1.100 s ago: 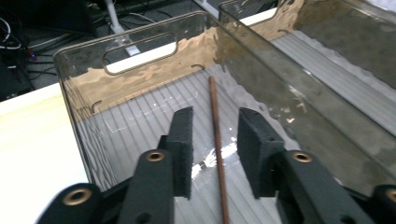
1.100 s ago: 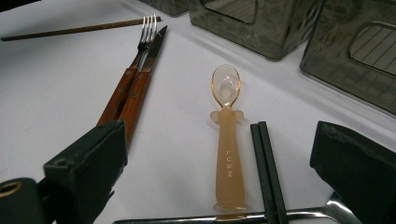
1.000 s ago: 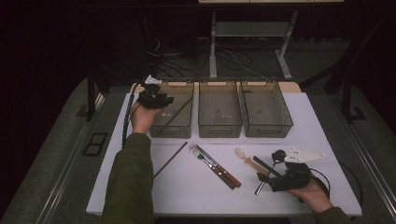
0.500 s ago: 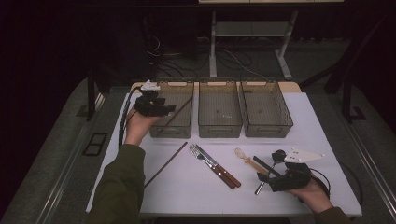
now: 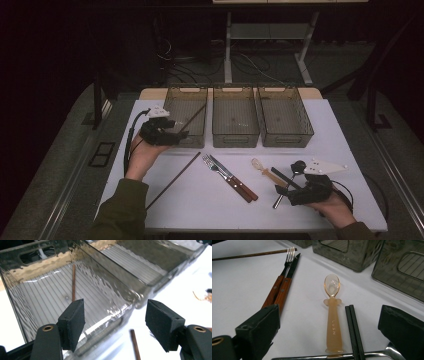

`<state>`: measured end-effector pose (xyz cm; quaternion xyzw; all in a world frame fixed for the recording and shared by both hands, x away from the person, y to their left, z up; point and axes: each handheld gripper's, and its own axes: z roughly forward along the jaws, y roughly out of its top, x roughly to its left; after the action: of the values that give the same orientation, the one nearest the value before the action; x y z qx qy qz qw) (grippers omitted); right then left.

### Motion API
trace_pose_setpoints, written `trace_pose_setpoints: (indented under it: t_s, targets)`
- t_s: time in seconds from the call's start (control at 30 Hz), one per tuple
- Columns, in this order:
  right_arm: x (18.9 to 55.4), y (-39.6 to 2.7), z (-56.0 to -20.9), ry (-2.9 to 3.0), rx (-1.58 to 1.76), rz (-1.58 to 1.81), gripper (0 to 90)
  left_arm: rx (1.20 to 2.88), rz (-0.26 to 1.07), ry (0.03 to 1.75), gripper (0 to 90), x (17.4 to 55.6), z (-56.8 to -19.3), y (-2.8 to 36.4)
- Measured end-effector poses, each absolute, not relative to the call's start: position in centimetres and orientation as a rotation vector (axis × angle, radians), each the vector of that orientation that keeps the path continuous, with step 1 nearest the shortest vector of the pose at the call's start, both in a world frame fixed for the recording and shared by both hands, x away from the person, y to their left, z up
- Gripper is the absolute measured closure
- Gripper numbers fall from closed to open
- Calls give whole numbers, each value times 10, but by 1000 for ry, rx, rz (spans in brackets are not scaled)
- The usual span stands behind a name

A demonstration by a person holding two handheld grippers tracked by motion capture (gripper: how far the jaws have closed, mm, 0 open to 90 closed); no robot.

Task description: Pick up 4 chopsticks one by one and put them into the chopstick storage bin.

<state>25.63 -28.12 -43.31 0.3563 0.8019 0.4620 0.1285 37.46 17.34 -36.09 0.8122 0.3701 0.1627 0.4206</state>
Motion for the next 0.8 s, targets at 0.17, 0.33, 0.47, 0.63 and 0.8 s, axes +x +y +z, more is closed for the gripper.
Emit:
trace_pose_setpoints:
  t_s: [0.17,0.33,0.47,0.63,0.8]
  targets:
    - [256,-281,-433,2333,1035,1340,42,2048,408,910,318,359,-370,174]
    - [257,-281,-433,2329,1042,1342,42,2047,383,912,325,347,-384,174]
    - [257,-282,-433,2321,1046,1344,42,2076,389,916,332,338,-391,174]
    - [256,-283,-432,2313,1049,1352,42,2111,392,920,337,326,-402,173]
    - [256,-282,-432,2315,1041,1355,42,2114,377,932,352,316,-408,178]
